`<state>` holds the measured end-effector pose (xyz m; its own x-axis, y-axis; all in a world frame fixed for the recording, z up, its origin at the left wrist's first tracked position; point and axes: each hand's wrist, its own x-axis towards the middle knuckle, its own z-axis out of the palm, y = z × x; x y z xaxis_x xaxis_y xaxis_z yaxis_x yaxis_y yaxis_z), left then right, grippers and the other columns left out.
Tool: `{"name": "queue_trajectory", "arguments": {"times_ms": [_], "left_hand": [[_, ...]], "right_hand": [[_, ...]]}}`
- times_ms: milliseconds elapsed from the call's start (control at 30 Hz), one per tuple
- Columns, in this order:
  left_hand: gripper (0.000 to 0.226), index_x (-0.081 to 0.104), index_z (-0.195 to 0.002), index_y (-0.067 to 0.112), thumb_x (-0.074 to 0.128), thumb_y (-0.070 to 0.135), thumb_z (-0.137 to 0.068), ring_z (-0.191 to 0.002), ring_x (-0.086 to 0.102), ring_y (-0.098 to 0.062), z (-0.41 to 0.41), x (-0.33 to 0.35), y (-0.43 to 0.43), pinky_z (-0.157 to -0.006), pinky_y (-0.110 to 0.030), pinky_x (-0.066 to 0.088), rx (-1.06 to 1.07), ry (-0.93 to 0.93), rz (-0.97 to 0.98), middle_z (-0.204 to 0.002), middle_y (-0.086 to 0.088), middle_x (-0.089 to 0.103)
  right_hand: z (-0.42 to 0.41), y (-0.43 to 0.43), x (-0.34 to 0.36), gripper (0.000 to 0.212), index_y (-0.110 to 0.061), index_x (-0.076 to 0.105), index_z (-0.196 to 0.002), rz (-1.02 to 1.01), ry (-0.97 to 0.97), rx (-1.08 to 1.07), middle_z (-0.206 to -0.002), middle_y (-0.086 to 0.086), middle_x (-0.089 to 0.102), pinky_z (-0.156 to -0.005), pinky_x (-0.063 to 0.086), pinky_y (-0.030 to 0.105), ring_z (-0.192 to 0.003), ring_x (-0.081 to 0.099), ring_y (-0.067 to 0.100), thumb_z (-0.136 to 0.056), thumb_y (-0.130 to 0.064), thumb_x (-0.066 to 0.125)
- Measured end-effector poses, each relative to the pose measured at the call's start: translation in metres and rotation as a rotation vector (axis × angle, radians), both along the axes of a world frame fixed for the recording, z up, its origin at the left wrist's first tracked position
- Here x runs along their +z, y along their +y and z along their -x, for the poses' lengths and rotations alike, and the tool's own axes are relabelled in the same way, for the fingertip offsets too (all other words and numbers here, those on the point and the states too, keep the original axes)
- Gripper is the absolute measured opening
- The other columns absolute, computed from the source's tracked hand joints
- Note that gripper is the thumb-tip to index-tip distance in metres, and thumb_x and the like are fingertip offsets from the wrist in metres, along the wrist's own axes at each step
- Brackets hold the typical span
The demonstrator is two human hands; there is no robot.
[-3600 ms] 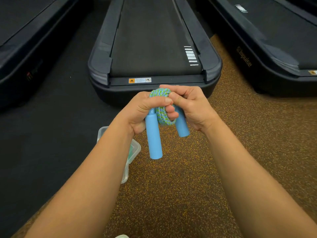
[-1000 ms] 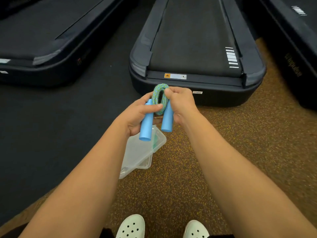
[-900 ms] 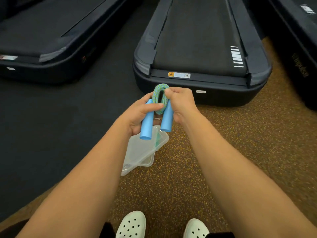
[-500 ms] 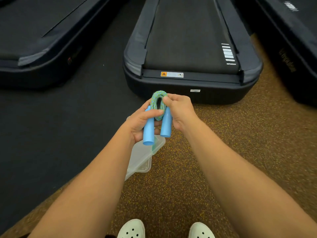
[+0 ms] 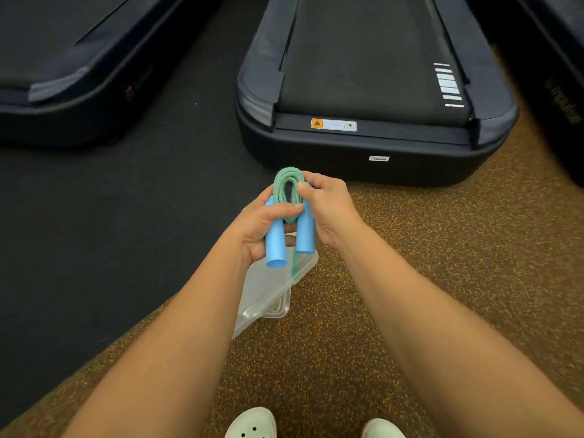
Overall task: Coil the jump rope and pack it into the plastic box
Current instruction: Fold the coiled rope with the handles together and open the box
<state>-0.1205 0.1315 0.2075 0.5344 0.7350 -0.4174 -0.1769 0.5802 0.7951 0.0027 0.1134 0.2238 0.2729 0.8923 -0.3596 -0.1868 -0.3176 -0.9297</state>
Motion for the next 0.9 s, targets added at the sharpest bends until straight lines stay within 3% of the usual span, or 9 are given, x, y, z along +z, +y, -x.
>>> {"name": "queue_trajectory", "arguments": {"times_ms": [267, 400, 500, 633, 700, 800, 900], "left_hand": [[0.050, 0.057, -0.124, 0.017, 0.070, 0.002, -0.078, -0.092, 0.068, -0.037, 0.006, -0.008, 0.006, -0.076, -0.050, 0.056, 0.025, 0.013, 0.003, -0.106, -0.016, 0.068], [0.051, 0.056, -0.124, 0.017, 0.070, 0.004, -0.077, -0.093, 0.069, -0.038, 0.008, -0.006, 0.008, -0.075, -0.052, 0.056, 0.005, 0.017, 0.001, -0.108, -0.017, 0.068], [0.048, 0.057, -0.123, 0.016, 0.069, 0.004, -0.078, -0.094, 0.069, -0.038, 0.009, -0.004, 0.008, -0.074, -0.054, 0.056, -0.028, 0.029, -0.008, -0.108, -0.016, 0.068], [0.050, 0.057, -0.124, 0.019, 0.073, 0.010, -0.077, -0.101, 0.065, -0.036, 0.012, -0.006, 0.008, -0.089, -0.062, 0.048, -0.071, 0.070, -0.074, -0.114, -0.015, 0.065], [0.050, 0.057, -0.124, 0.023, 0.073, 0.019, -0.077, -0.102, 0.061, -0.031, 0.013, -0.004, 0.008, -0.092, -0.056, 0.046, -0.098, 0.110, -0.114, -0.114, -0.011, 0.063], [0.039, 0.060, -0.118, 0.031, 0.066, 0.035, -0.080, -0.096, 0.056, -0.018, 0.014, 0.001, 0.008, -0.080, -0.041, 0.046, -0.134, 0.137, -0.146, -0.105, 0.001, 0.064], [0.030, 0.066, -0.111, 0.031, 0.062, 0.041, -0.083, -0.100, 0.057, -0.016, 0.016, 0.003, 0.010, -0.090, -0.039, 0.044, -0.121, 0.077, -0.111, -0.104, 0.003, 0.067]], "right_hand": [[0.008, 0.010, -0.011, 0.037, -0.007, 0.059, -0.128, 0.026, 0.089, -0.040, -0.120, 0.013, 0.066, -0.092, 0.054, 0.048, -0.107, 0.066, 0.029, -0.091, -0.005, 0.056], [0.003, 0.010, -0.009, 0.039, -0.008, 0.056, -0.130, 0.009, -0.014, 0.034, -0.124, 0.012, 0.064, -0.093, 0.054, 0.048, -0.108, 0.065, 0.027, -0.091, -0.011, 0.058], [-0.001, 0.004, -0.009, 0.029, -0.009, 0.062, -0.121, -0.035, -0.035, 0.097, -0.116, 0.014, 0.068, -0.090, 0.055, 0.049, -0.105, 0.067, 0.030, -0.094, -0.011, 0.054], [0.001, 0.002, -0.012, 0.026, -0.011, 0.066, -0.115, -0.074, -0.050, 0.091, -0.111, 0.014, 0.069, -0.089, 0.055, 0.050, -0.104, 0.067, 0.031, -0.093, -0.009, 0.052], [0.002, 0.002, -0.012, 0.025, -0.011, 0.067, -0.113, -0.067, -0.052, 0.054, -0.109, 0.015, 0.070, -0.090, 0.055, 0.051, -0.102, 0.068, 0.031, -0.093, -0.007, 0.053], [0.003, 0.002, -0.009, 0.024, -0.009, 0.068, -0.111, -0.073, -0.030, 0.045, -0.106, 0.016, 0.071, -0.089, 0.055, 0.051, -0.100, 0.069, 0.032, -0.092, -0.006, 0.053], [0.005, 0.001, -0.004, 0.024, -0.006, 0.068, -0.113, -0.077, -0.014, 0.031, -0.108, 0.018, 0.070, -0.091, 0.054, 0.051, -0.101, 0.069, 0.033, -0.092, -0.006, 0.054]]}}
